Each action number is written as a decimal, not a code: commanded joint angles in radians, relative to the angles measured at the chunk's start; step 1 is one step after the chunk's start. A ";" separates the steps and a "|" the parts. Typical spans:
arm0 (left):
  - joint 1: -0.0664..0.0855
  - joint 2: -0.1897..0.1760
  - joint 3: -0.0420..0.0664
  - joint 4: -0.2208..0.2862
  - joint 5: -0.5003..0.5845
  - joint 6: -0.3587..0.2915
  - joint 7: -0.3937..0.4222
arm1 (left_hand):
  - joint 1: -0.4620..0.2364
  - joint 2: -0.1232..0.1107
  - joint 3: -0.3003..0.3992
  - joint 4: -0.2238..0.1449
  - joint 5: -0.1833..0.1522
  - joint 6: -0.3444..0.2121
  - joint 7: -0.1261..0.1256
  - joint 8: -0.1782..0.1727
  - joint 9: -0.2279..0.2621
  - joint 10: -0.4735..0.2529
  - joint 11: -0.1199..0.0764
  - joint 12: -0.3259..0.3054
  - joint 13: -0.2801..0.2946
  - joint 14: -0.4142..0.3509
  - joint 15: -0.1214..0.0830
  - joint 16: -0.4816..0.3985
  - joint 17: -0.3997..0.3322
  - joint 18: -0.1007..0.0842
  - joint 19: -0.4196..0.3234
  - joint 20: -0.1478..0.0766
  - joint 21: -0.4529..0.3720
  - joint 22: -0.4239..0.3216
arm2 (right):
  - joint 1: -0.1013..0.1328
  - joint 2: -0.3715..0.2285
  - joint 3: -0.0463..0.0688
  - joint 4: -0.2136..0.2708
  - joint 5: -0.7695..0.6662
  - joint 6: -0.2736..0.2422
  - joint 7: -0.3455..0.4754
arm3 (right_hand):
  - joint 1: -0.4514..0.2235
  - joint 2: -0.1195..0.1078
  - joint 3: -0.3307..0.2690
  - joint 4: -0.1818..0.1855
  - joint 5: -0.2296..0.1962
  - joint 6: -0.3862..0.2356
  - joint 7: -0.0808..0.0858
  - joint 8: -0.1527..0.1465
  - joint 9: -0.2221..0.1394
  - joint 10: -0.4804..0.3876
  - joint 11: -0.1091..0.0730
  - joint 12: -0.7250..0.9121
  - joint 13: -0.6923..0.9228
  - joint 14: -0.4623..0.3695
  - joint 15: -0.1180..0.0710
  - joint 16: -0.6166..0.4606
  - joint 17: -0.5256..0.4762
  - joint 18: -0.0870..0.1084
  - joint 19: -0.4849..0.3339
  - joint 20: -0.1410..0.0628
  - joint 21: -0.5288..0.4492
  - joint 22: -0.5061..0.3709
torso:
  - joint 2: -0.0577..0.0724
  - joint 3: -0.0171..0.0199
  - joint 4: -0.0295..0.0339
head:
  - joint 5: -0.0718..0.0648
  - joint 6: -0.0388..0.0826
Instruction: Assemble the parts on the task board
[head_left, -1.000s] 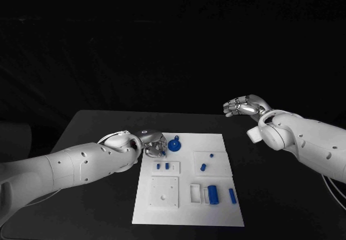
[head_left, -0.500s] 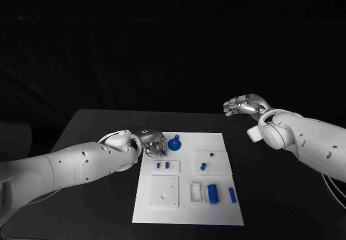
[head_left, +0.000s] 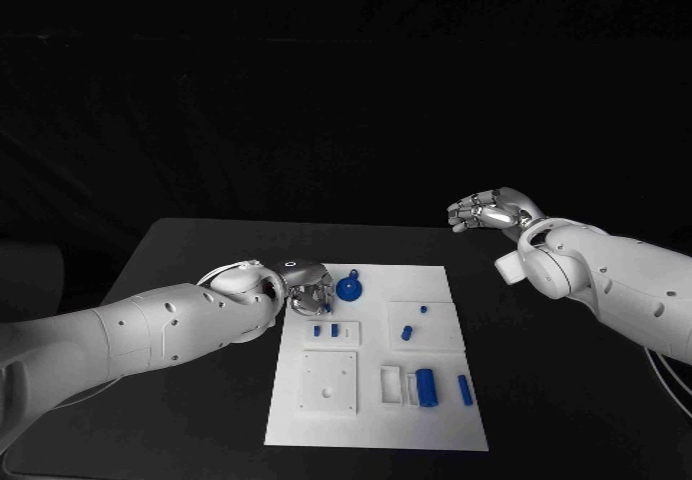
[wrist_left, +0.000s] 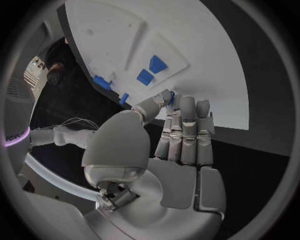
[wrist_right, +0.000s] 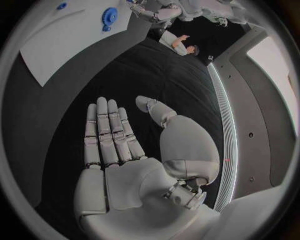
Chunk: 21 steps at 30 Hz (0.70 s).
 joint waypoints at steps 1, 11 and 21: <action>-0.001 0.005 -0.001 -0.002 -0.006 0.019 -0.001 | -0.006 -0.006 0.003 0.003 -0.006 0.002 0.006 0.001 -0.001 0.006 0.001 -0.004 -0.001 0.004 0.002 -0.004 -0.001 0.008 0.003 -0.020 -0.005 0.010 | 0.000 0.000 0.000 0.001 -0.008 0.008 0.009 | 0.004 0.003 -0.002 0.000 0.007 -0.003 0.002 0.006 -0.001 0.006 -0.001 -0.004 -0.001 -0.003 0.000 -0.006 0.001 -0.009 -0.004 -0.003 -0.005 0.001 | 0.000 0.0004 -0.0002 | 0.000 -0.001; -0.007 0.014 -0.005 -0.004 -0.005 0.016 0.006 | -0.007 -0.010 0.001 0.003 -0.008 -0.001 0.007 -0.001 -0.002 0.004 0.002 -0.007 -0.003 0.002 0.003 -0.006 -0.001 0.008 0.002 -0.019 -0.006 0.011 | 0.000 -0.003 0.000 0.003 -0.008 0.009 0.008 | 0.004 0.003 -0.002 0.000 0.007 -0.003 0.002 0.007 -0.001 0.006 -0.001 -0.004 -0.001 -0.003 0.000 -0.006 0.001 -0.009 -0.004 -0.003 -0.005 0.002 | 0.000 0.0003 -0.0002 | -0.003 -0.003; -0.008 0.013 -0.005 -0.001 -0.004 0.012 0.008 | -0.007 -0.010 0.001 0.003 -0.008 -0.002 0.007 -0.002 -0.003 0.004 0.002 -0.008 -0.004 0.001 0.003 -0.006 -0.001 0.008 0.002 -0.019 -0.007 0.011 | 0.000 -0.003 0.000 0.003 -0.008 0.009 0.008 | 0.004 0.003 -0.002 0.000 0.007 -0.003 0.002 0.007 -0.001 0.006 -0.001 -0.004 -0.001 -0.004 0.000 -0.006 0.001 -0.009 -0.004 -0.003 -0.005 0.002 | 0.000 0.0005 -0.0008 | -0.004 -0.002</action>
